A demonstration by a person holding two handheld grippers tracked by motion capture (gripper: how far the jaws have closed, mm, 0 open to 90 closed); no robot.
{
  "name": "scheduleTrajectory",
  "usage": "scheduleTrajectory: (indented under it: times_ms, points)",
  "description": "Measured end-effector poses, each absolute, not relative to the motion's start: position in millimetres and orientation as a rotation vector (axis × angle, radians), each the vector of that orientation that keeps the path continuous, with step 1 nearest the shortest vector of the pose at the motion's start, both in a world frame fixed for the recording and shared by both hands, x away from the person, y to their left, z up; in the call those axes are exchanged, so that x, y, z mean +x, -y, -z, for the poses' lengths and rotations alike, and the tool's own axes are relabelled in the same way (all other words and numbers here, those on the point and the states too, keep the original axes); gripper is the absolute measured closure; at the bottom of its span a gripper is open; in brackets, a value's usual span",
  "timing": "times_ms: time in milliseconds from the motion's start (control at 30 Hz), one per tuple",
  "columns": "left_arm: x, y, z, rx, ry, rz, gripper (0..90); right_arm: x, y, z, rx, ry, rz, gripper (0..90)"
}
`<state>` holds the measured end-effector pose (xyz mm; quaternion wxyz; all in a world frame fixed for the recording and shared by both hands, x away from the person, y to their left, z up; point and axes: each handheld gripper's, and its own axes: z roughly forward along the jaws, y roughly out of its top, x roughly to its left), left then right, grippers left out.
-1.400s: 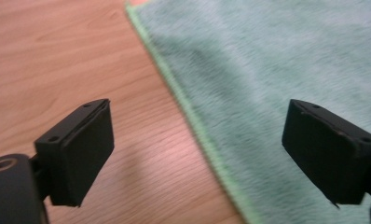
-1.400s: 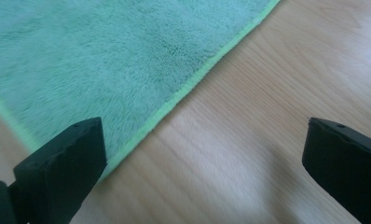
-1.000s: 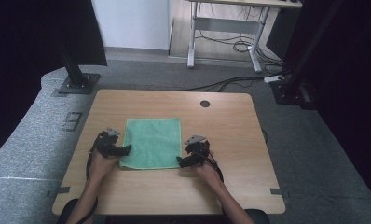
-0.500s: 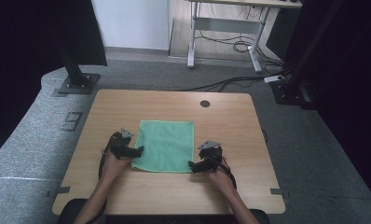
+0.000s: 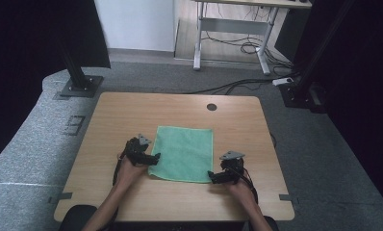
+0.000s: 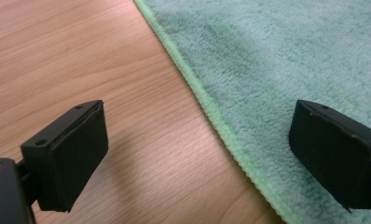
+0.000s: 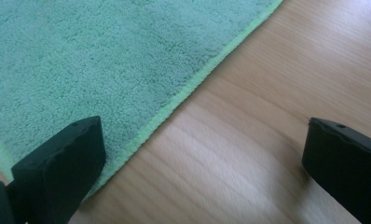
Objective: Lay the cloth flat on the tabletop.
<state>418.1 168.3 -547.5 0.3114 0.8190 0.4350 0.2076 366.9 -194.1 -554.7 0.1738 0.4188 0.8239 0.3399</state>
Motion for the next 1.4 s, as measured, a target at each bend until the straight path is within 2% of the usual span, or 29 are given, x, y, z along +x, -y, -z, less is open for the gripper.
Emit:
scheduleTrajectory:
  times_ms: [433,700,1067,1400]
  points:
    - [416,-161,548,2.161,-1.144,-0.517,5.0,365,204,554,1.181,-2.316,-0.95,0.0]
    - [412,-160,544,2.173,-1.113,-0.544,4.2,366,207,554,1.197,-2.325,-0.966,0.2]
    - [383,-196,511,2.103,-1.061,-0.471,1.7,356,216,537,1.156,-2.297,-1.004,0.0]
    - [363,-213,523,2.149,-1.079,-0.464,0.2,350,235,535,1.157,-2.286,-1.0,0.0]
